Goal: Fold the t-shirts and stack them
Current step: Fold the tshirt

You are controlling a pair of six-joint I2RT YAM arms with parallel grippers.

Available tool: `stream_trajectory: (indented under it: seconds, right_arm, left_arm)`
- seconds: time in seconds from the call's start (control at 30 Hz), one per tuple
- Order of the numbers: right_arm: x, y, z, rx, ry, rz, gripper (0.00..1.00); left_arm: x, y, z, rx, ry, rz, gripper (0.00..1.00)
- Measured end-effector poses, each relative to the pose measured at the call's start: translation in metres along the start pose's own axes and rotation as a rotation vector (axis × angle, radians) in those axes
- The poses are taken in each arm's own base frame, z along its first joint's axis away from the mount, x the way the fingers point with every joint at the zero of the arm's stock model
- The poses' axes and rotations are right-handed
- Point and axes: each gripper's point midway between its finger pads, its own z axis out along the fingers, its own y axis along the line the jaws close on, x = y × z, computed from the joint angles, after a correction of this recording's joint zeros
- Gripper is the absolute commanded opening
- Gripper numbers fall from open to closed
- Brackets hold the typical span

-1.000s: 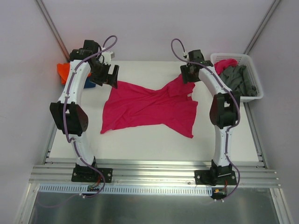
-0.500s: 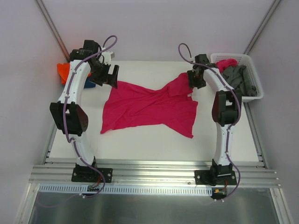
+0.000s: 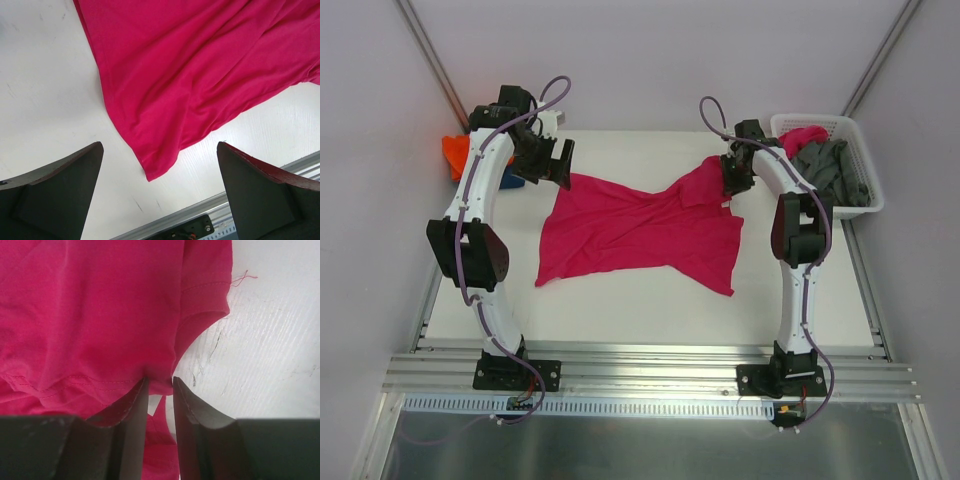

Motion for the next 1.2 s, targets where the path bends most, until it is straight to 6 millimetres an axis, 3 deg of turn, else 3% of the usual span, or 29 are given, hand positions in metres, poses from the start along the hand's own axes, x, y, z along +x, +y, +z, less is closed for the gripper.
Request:
stream_trajectory:
  seconds: [0.27,0.5,0.7,0.9,1.03,1.2]
  right_arm:
    - [0.000,0.000,0.000,-0.004,0.000,0.012,0.48]
    - [0.001,-0.002,0.004,-0.033,0.006,0.040,0.45]
    - [0.003,0.002,0.012,-0.081,0.017,0.062,0.37]
    - [0.004,0.006,0.014,-0.113,0.022,0.081,0.21]
    - [0.003,0.006,0.013,-0.115,0.020,0.090,0.00]
    - [0.003,0.006,0.013,-0.117,0.019,0.103,0.01]
  left_arm:
    - [-0.003,0.000,-0.002,-0.002,-0.009,0.003,0.99]
    - [-0.003,0.001,-0.002,-0.005,-0.008,0.010,0.99]
    - [-0.002,0.000,-0.001,-0.021,-0.002,0.030,0.99]
    - [-0.002,-0.003,0.001,-0.029,0.002,0.045,0.99]
    - [-0.002,-0.004,0.001,-0.036,0.006,0.053,0.99]
    - [-0.005,-0.005,0.001,-0.038,0.001,0.060,0.99]
